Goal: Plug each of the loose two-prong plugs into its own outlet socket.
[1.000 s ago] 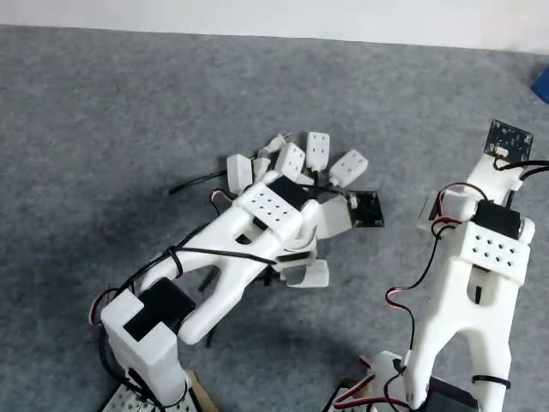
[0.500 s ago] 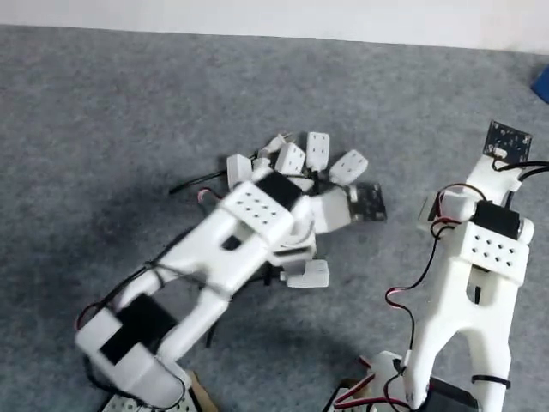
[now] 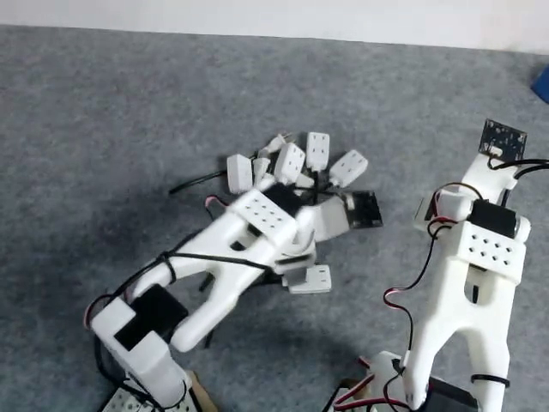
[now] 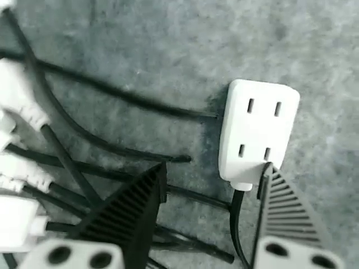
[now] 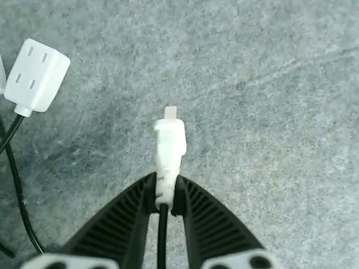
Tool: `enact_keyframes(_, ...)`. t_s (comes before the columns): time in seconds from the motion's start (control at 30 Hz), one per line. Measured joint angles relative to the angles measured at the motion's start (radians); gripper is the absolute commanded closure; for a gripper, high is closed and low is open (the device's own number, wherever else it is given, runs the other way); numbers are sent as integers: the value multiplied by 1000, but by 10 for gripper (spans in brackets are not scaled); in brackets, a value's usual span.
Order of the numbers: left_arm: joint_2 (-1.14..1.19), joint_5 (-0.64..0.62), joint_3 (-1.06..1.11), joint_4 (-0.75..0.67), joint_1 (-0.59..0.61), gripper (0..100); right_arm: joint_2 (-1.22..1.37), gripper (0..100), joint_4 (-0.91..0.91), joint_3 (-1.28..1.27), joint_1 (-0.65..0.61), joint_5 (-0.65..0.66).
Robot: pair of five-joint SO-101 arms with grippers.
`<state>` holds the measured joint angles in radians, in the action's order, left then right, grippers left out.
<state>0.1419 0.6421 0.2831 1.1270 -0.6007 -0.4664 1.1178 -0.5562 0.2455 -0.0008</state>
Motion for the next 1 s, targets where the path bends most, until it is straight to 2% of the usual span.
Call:
enact_keyframes(0.27, 46, -9, -5, -14, -2, 738, 0, 992, 0, 0, 0, 0)
enact_keyframes(0.47, -3, -9, -8, -14, 18, 738, 0, 992, 0, 0, 2, 0)
enact_keyframes(0.77, -183, -20, -78, 135, 132, 738, 0, 992, 3, 0, -15, 0)
enact_keyframes(0.87, -238, -126, -78, 160, 176, 738, 0, 992, 66, 0, -91, 6)
enact_keyframes(1.0, -287, -345, -64, 170, 307, 738, 0, 992, 216, 68, -244, 37)
